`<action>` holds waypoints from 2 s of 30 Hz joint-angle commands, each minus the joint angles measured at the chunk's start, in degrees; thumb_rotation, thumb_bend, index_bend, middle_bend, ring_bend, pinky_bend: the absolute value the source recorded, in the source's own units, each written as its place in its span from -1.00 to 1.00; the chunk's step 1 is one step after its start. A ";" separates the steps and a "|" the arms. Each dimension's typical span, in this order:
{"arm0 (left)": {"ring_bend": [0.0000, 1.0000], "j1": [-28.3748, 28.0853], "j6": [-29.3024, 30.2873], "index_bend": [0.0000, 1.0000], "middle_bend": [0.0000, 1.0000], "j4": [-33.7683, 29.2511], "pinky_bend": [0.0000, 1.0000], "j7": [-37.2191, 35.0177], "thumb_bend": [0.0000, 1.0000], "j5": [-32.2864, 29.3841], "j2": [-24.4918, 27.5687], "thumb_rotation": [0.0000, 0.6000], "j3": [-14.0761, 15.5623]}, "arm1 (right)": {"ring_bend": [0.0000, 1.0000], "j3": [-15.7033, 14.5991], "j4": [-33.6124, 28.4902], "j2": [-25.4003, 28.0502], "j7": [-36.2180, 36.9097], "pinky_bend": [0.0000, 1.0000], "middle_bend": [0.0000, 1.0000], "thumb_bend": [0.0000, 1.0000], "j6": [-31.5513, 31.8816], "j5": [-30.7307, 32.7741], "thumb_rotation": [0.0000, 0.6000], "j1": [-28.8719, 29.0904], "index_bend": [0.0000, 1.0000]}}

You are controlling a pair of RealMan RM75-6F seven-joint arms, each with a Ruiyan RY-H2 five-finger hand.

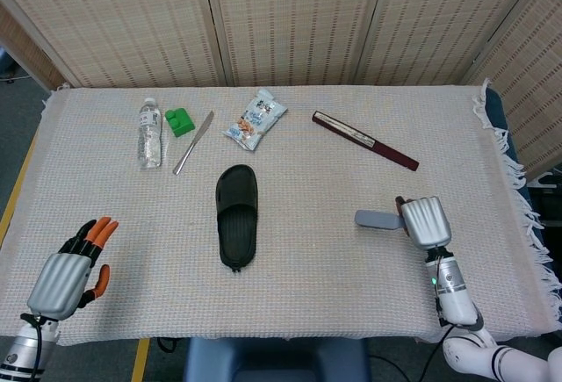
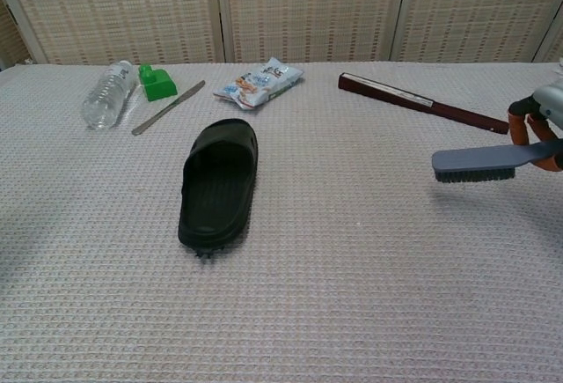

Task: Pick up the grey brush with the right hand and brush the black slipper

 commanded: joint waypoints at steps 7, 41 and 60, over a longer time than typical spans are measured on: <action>-1.00 -0.21 -0.57 -1.00 -1.00 -0.07 -0.53 0.55 0.25 -0.31 -0.26 1.00 0.11 | 0.84 6.20 2.41 -5.14 15.98 1.00 0.65 -0.06 0.24 -0.70 1.00 2.49 0.83; -1.00 -0.74 -1.53 -1.00 -1.00 0.31 -0.53 -6.84 0.25 1.16 2.44 1.00 0.69 | 0.84 23.77 33.14 -36.41 12.69 1.00 0.65 -0.06 -21.16 10.71 1.00 36.01 0.83; -1.00 -0.58 -1.38 -1.00 -1.00 0.14 -0.53 -6.47 0.25 1.85 2.52 1.00 1.01 | 0.86 20.15 30.34 -32.70 10.61 1.00 0.67 -0.06 -20.42 11.50 1.00 31.23 0.83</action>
